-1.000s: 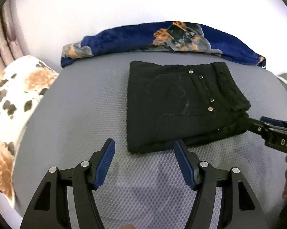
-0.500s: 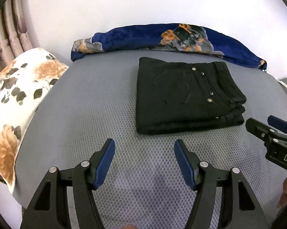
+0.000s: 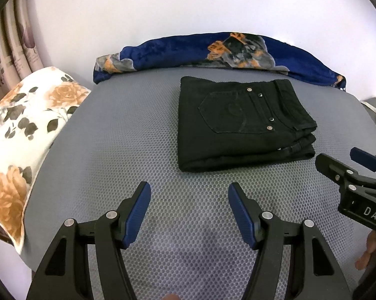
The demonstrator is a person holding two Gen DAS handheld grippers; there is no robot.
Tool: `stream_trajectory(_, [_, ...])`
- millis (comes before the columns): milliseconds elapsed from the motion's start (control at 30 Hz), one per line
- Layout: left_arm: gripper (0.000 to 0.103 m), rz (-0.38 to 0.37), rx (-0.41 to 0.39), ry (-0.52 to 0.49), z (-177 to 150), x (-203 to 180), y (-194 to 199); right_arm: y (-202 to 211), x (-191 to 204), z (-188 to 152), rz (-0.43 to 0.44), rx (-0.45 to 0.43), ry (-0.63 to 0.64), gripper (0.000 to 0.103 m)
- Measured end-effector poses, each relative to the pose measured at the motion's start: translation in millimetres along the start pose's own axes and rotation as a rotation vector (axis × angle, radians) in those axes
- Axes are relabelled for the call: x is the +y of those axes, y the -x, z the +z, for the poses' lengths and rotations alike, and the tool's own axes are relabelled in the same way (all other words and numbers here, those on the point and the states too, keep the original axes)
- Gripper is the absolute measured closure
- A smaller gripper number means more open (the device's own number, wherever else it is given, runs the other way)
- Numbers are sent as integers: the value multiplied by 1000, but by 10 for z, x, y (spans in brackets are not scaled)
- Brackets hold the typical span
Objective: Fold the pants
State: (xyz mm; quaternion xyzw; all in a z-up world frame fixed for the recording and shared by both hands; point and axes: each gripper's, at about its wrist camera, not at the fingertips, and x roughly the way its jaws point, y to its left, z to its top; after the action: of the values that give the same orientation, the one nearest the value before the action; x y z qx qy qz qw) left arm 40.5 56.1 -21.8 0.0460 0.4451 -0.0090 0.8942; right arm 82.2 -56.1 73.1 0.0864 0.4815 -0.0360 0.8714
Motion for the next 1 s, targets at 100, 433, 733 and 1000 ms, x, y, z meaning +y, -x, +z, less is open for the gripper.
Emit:
stream_trajectory(100, [38,-2,5,-1,-3,-5,-8,-17,9,-17,3,13,-3,14])
stream_trajectory(433, [38,9,14,-23,-26,-45,-24,-46,38,-35,-4,33,2,14])
stream_trajectory(733, [38,16,22,-38,-26,-68,-57,-103,56,-64,3,52,9,14])
stream_trajectory(1000, [38,19,21,-36,-2,-68,-81,-125,73,-78,3,61,17,14])
